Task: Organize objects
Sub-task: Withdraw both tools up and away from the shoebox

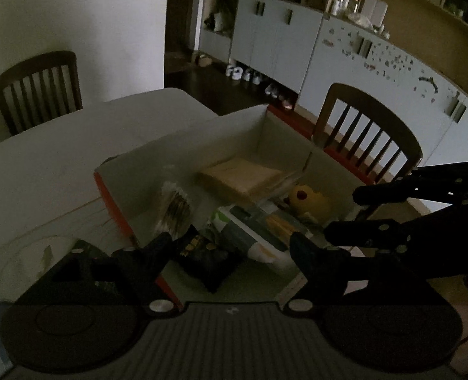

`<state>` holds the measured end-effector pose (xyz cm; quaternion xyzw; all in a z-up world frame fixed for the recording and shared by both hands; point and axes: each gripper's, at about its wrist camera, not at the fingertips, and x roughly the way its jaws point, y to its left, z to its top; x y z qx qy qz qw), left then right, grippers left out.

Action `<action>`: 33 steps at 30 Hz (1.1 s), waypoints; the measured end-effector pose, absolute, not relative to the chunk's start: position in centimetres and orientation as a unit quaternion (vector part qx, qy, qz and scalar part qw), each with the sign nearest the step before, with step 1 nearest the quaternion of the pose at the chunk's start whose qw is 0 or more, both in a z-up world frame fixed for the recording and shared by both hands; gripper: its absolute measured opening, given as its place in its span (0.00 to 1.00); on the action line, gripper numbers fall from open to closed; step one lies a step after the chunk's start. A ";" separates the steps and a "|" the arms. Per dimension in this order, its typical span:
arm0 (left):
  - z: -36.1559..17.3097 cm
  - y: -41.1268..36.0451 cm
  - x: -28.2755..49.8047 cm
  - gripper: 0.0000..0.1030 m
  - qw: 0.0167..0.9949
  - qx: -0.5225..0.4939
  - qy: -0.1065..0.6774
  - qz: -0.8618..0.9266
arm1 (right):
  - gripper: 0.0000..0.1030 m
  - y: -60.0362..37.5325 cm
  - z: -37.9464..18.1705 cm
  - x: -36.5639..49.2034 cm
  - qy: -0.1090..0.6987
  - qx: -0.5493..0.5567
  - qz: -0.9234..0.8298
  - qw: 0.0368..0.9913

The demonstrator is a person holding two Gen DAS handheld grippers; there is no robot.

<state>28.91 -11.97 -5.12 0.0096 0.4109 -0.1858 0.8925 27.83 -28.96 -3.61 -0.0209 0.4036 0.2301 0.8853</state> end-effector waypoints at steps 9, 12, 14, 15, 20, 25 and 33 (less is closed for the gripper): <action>-4.4 -10.3 26.0 0.82 0.906 -0.020 0.390 -0.164 | 0.70 -29.5 -2.3 25.0 0.363 -0.018 0.241 0.900; -4.5 -9.8 25.3 0.86 0.908 -0.027 0.388 -0.155 | 0.77 -29.7 -2.0 24.2 0.350 -0.014 0.248 0.903; -4.6 -9.6 25.0 0.92 0.910 -0.030 0.387 -0.148 | 0.82 -29.8 -1.9 23.8 0.343 -0.012 0.249 0.906; -4.6 -9.6 24.8 0.97 0.910 -0.030 0.386 -0.147 | 0.83 -29.9 -1.9 23.7 0.341 -0.009 0.250 0.906; -4.4 -9.6 23.4 1.00 0.918 -0.026 0.370 -0.140 | 0.89 -30.4 -1.9 23.2 0.337 0.003 0.246 0.909; -4.4 -9.6 22.1 1.00 0.922 -0.033 0.361 -0.138 | 0.90 -30.7 -2.1 22.7 0.338 0.007 0.243 0.909; -4.0 -9.9 20.8 1.00 0.927 -0.041 0.348 -0.137 | 0.90 -31.0 -2.2 22.2 0.338 0.010 0.248 0.908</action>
